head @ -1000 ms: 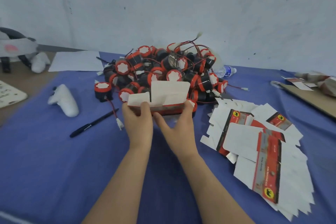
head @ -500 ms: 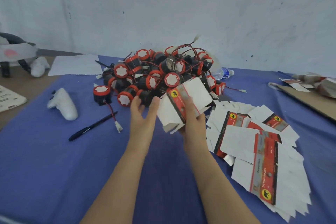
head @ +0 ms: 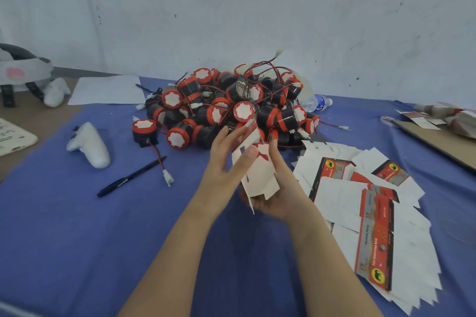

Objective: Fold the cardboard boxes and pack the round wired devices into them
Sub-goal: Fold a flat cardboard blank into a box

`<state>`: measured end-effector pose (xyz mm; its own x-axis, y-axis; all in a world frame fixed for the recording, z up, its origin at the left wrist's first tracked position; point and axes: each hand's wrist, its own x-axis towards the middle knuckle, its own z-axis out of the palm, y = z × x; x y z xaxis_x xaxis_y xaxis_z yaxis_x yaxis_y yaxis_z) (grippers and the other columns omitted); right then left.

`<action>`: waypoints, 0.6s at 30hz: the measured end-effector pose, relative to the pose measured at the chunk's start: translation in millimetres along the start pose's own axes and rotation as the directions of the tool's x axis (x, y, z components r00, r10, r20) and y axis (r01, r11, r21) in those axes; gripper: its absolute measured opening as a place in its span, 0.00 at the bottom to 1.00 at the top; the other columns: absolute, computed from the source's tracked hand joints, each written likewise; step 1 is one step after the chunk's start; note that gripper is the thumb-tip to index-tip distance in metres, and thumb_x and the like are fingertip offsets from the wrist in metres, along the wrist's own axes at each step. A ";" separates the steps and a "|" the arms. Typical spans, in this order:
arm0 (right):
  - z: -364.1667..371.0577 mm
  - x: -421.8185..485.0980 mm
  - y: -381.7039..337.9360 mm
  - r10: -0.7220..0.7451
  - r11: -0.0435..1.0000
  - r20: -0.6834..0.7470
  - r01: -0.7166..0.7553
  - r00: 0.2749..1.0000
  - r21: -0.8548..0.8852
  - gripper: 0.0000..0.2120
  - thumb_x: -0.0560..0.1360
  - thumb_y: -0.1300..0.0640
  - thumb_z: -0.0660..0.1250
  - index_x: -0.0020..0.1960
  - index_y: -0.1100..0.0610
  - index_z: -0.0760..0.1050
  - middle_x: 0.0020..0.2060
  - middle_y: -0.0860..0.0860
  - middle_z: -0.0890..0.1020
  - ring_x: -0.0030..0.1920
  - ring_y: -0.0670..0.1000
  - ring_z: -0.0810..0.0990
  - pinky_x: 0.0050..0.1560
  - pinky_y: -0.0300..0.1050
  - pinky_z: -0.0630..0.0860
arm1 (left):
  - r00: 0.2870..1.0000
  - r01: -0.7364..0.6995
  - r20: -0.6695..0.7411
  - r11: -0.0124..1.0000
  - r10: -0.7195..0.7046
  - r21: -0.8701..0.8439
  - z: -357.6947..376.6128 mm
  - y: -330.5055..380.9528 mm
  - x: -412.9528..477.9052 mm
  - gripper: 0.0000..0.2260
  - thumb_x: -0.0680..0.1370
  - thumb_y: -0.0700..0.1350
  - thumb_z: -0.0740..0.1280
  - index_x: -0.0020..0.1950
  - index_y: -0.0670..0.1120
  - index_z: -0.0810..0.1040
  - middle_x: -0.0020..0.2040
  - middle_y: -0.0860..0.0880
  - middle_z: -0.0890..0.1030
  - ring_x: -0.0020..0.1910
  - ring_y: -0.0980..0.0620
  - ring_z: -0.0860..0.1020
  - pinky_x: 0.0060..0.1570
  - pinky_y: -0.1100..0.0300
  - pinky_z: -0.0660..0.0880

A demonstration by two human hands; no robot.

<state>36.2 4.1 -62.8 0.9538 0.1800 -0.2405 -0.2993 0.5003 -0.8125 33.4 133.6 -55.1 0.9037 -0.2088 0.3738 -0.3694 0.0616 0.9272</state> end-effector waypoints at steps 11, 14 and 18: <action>-11.0 1.3 -0.5 -0.071 0.992 -0.105 0.059 0.992 -0.116 0.14 0.77 0.43 0.60 0.48 0.52 0.75 0.30 0.48 0.84 0.31 0.45 0.83 0.29 0.38 0.78 | 0.916 -0.373 0.093 0.740 0.391 0.560 -0.9 -11.2 -3.8 0.46 0.68 0.69 0.66 0.76 0.59 0.42 0.77 0.64 0.45 0.77 0.59 0.46 0.74 0.40 0.54; -14.4 0.8 -7.7 -0.044 0.993 -0.117 0.030 0.992 -0.118 0.28 0.74 0.31 0.57 0.48 0.55 0.79 0.35 0.51 0.82 0.30 0.48 0.78 0.27 0.38 0.74 | 0.917 -0.330 0.040 0.698 0.398 0.635 -6.3 -14.7 -1.3 0.47 0.66 0.72 0.65 0.77 0.58 0.45 0.74 0.61 0.56 0.75 0.58 0.52 0.73 0.44 0.57; -4.1 2.1 -9.1 -0.168 0.967 -0.042 0.157 0.985 -0.199 0.40 0.69 0.26 0.51 0.57 0.57 0.79 0.35 0.55 0.80 0.26 0.47 0.74 0.25 0.36 0.70 | 0.932 -0.243 -0.083 0.779 0.352 0.578 -7.9 -18.1 3.4 0.34 0.68 0.68 0.68 0.69 0.51 0.68 0.57 0.57 0.69 0.57 0.60 0.71 0.58 0.62 0.71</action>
<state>41.0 -3.6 -58.1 0.9908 0.0580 -0.1223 -0.1348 0.3437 -0.9294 44.9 139.5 -70.4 0.7303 -0.0924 0.6769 -0.6327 -0.4652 0.6191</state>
